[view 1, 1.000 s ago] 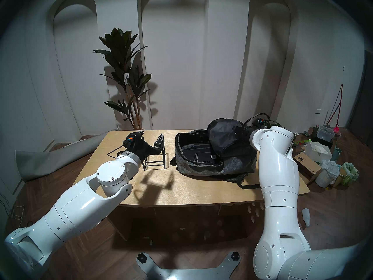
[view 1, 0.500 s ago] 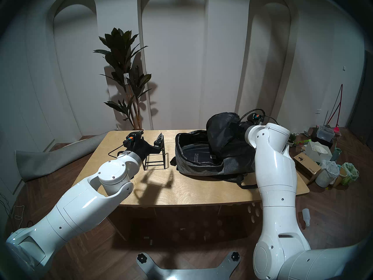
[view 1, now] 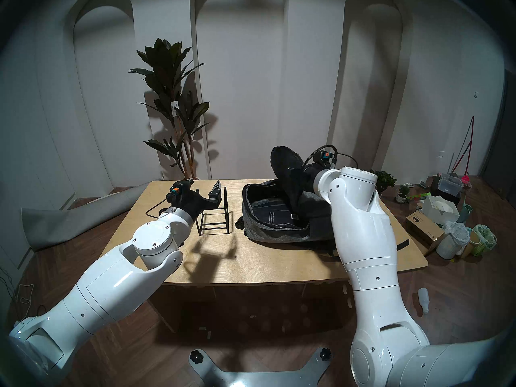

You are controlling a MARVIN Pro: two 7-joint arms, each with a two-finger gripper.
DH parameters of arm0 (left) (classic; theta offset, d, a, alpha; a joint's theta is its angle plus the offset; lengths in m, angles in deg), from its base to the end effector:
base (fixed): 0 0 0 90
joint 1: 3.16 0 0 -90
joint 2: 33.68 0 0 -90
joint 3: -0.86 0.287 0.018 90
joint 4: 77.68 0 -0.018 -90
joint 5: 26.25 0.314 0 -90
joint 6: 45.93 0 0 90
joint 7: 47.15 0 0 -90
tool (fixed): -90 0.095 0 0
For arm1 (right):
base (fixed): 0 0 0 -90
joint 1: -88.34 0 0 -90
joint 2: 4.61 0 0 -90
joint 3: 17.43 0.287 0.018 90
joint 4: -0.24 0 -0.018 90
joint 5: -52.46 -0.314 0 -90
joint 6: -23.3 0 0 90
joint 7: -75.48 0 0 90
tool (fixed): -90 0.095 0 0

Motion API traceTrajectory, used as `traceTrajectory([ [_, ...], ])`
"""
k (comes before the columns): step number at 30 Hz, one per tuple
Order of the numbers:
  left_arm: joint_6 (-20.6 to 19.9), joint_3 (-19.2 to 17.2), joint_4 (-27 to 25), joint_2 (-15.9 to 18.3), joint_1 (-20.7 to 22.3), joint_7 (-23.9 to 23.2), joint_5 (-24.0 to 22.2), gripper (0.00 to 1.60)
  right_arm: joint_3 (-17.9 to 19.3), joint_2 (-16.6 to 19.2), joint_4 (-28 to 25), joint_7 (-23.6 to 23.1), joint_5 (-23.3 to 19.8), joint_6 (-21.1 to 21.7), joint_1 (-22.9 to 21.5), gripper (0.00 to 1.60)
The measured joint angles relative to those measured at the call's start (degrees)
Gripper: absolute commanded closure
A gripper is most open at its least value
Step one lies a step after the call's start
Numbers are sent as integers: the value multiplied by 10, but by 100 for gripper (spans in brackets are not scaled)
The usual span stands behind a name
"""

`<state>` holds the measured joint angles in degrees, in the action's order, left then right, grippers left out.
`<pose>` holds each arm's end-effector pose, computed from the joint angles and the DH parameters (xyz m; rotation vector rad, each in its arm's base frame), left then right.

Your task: Put the book into the bag and close the bag

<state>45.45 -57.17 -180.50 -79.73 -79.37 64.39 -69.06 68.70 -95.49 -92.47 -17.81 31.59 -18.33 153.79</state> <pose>0.4329 0.0211 -0.2116 2.0931 -0.2008 2.1719 0.5054 0.0626 -0.1544 -2.2355 -0.0682 -1.5236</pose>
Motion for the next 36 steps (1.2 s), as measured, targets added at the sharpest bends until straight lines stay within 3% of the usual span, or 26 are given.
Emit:
traceTrajectory([
  [7, 21, -9, 1, 7, -16, -1, -13, 0, -50, 0, 2, -8, 19, -9, 2, 157],
  [8, 23, -10, 1, 8, -18, -1, -14, 0, -56, -1, 4, -8, 21, -10, 2, 135],
  [9, 26, -11, 1, 9, -20, -2, -16, 0, -65, -1, 6, -8, 25, -12, 3, 101],
  [11, 32, -14, 1, 11, -23, -4, -19, 0, -80, -2, 10, -9, 32, -16, 3, 70],
  [12, 35, -16, 2, 13, -26, -6, -21, 0, -90, -3, 13, -9, 36, -19, 4, 0],
  [23, 63, -32, 6, 25, -34, -22, -35, 0, -156, -16, 28, -16, 56, -44, 5, 0],
  [30, 74, -38, 18, 32, -33, -35, -43, 0, -159, -24, 11, -15, 56, -58, 14, 0],
  [36, 85, -39, 47, 25, -22, -46, -41, 0, -147, -24, -23, 4, 72, -110, 34, 0],
])
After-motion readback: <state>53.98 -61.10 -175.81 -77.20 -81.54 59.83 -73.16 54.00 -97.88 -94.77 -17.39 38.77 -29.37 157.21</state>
